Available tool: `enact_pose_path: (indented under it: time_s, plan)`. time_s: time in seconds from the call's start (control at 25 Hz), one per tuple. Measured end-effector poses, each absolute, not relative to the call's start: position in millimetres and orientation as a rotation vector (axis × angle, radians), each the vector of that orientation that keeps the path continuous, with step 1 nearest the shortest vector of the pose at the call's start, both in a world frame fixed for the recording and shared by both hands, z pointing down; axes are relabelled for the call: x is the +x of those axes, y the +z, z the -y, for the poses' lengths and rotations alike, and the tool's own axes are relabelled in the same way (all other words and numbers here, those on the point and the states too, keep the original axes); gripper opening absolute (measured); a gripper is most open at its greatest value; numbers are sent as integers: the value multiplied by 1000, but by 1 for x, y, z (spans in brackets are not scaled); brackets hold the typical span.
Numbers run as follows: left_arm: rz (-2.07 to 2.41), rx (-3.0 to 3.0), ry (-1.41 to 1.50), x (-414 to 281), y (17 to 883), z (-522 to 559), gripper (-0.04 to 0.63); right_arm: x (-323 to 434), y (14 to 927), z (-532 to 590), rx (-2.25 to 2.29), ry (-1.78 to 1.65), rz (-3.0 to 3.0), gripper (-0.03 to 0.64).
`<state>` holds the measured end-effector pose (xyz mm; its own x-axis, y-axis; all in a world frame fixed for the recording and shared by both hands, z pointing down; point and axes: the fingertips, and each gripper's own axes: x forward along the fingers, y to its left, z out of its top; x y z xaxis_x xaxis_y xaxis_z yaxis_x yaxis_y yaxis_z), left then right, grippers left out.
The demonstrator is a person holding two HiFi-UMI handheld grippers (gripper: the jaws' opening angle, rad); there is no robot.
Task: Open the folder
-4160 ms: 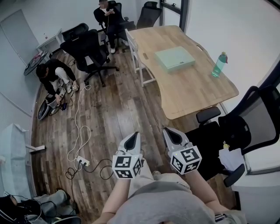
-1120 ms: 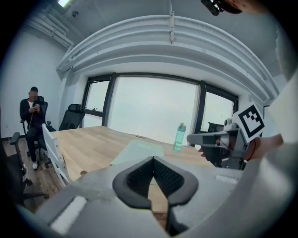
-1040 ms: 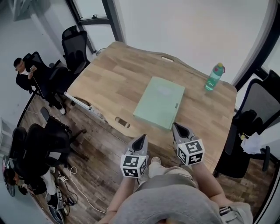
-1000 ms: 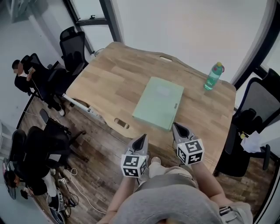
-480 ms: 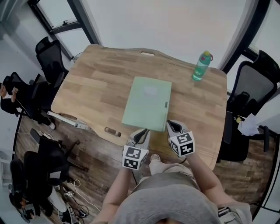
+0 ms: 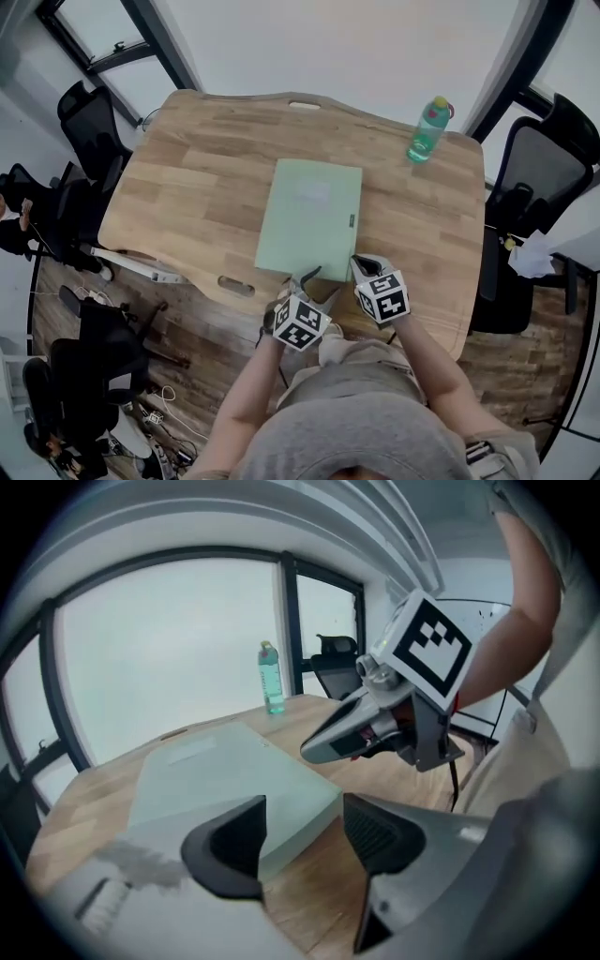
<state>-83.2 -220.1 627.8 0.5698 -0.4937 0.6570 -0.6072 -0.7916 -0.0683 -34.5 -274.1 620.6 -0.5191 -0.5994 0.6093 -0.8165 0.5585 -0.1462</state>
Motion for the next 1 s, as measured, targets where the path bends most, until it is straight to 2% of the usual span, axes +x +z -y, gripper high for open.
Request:
enact_pose_path:
  time_s: [0.28, 0.6, 1.0]
  plan:
    - [932, 2683, 1288, -88, 650, 228, 262, -36, 636, 275, 1101, 590, 2259, 0]
    - [952, 2698, 1387, -90, 657, 233, 262, -35, 638, 276, 1105, 622, 2270, 2]
    - [950, 2742, 1421, -92, 647, 235, 198, -35, 639, 276, 1093, 639, 2243, 2]
